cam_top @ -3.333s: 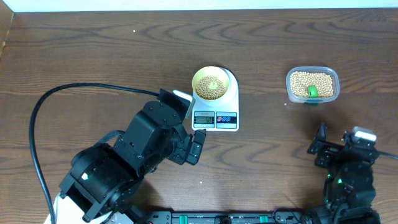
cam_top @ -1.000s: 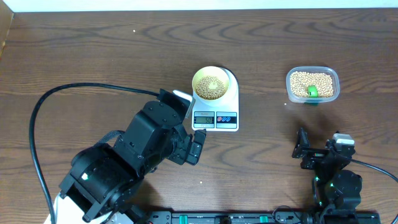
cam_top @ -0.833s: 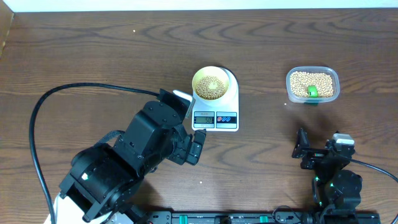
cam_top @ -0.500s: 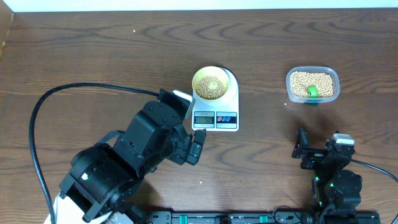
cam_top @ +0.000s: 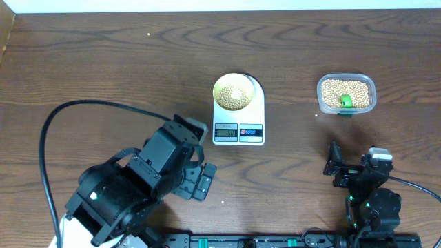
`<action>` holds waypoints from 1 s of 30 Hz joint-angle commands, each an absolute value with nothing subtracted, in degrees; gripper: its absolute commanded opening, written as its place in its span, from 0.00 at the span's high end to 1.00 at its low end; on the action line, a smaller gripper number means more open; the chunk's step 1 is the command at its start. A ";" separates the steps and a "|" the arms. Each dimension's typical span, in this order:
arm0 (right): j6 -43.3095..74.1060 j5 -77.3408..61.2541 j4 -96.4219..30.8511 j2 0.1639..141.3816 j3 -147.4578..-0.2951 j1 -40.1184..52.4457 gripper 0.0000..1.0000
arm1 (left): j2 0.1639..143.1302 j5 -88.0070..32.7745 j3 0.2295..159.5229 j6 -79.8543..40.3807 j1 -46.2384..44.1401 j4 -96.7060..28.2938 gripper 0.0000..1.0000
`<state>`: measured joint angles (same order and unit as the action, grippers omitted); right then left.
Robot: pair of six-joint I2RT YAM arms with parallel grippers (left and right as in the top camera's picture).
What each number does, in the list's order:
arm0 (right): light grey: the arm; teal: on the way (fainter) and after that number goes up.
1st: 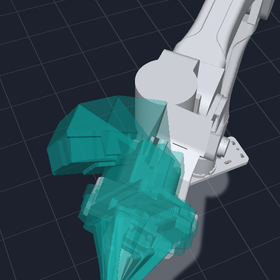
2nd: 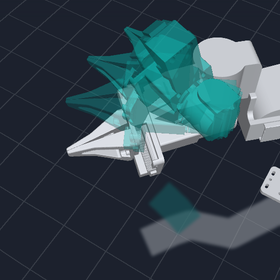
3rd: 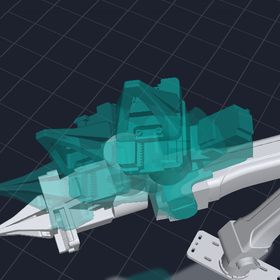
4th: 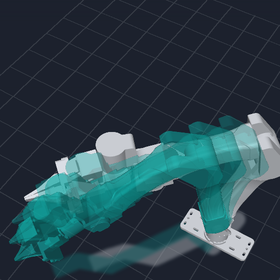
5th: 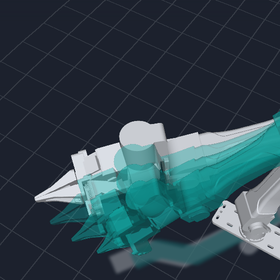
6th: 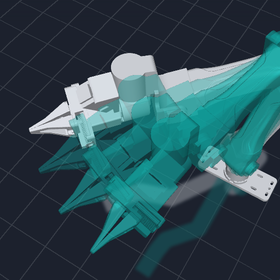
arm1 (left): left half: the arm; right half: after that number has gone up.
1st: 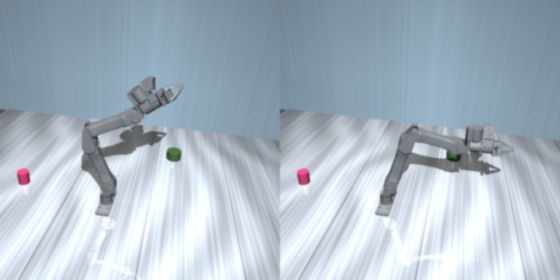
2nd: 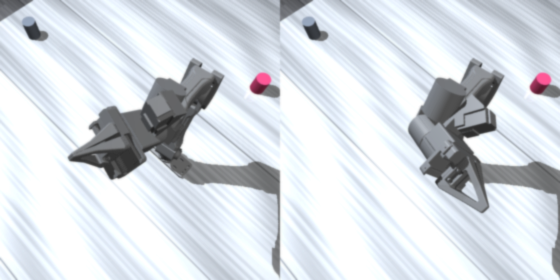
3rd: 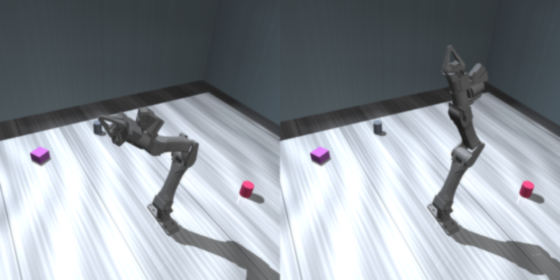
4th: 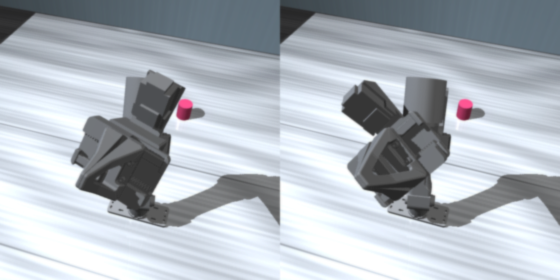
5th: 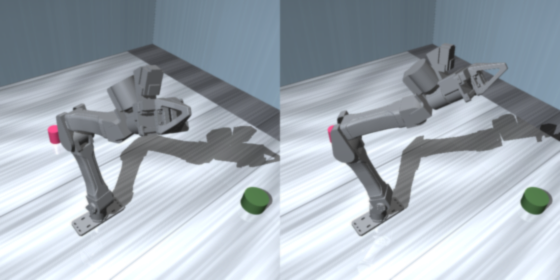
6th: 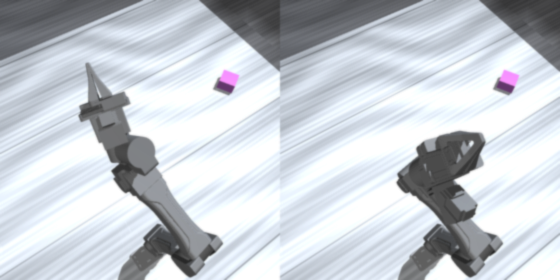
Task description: Scoop item into bowl and weigh 50g on scale
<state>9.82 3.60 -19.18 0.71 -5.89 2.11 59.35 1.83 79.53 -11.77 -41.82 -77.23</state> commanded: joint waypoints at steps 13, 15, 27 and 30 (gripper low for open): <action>9.15 3.05 -19.68 0.32 -5.91 1.80 0.01 | 34.26 2.20 78.02 -11.00 -11.99 -63.53 0.02; 9.15 3.05 -19.68 0.32 -5.91 1.80 0.01 | 29.67 2.17 75.48 -11.03 -7.35 -60.49 0.02; 9.15 3.05 -19.68 0.32 -5.91 1.80 0.01 | 6.59 -2.39 38.68 -11.03 3.05 -26.61 0.02; 9.15 3.05 -19.68 0.32 -5.91 1.80 0.01 | 2.92 -2.42 26.17 -11.05 3.16 -14.22 0.02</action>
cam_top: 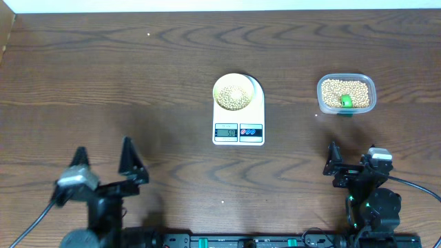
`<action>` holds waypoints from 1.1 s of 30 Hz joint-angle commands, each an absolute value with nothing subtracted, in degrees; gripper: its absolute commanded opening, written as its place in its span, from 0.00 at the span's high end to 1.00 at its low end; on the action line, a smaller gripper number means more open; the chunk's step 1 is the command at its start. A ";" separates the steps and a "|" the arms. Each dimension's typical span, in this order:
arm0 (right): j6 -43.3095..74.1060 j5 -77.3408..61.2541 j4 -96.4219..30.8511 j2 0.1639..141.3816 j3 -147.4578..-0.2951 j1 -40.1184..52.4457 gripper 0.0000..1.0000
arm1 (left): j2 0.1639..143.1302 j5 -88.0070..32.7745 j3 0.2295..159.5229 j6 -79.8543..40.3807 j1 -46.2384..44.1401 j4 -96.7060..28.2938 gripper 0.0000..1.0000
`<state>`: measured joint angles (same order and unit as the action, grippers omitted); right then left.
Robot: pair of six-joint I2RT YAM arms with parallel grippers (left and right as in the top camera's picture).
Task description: Scoop item into bowl and weigh 50g on scale
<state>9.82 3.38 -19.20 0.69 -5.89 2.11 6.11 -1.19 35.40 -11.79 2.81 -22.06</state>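
A small bowl (pixel 233 91) filled with beans sits on the white scale (pixel 238 129), whose display is lit near its front edge. To the right stands a clear container (pixel 346 93) of beans with a green scoop (pixel 346 102) lying in it. My left gripper (pixel 103 159) is at the front left of the table, fingers spread apart and holding nothing. My right gripper (pixel 353 154) rests at the front right, below the container, also open and empty. Both are well away from the scale.
A dark wooden table (pixel 138 76) carries everything. A black rail (pixel 248 241) runs along the front edge between the two arm bases.
My left arm has drawn back: it was extended toward the centre near the scale's lower left, and now it is folded at the front left with its fingers open. The right arm is unchanged.
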 commanded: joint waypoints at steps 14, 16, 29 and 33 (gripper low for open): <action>9.15 3.05 -19.68 0.32 -5.91 1.80 0.01 | 0.10 -6.92 7.09 -11.27 2.31 0.10 0.02; 9.15 3.05 -19.68 0.32 -5.91 1.80 0.01 | 0.10 -6.94 5.67 -11.29 2.28 0.10 0.02; 9.15 3.05 -19.68 0.32 -5.91 1.80 0.01 | 0.08 -6.83 0.23 -11.20 2.28 -3.44 0.02; 9.15 3.05 -19.68 0.32 -5.91 1.80 0.01 | 0.12 -6.87 0.23 -11.25 2.28 -3.42 0.02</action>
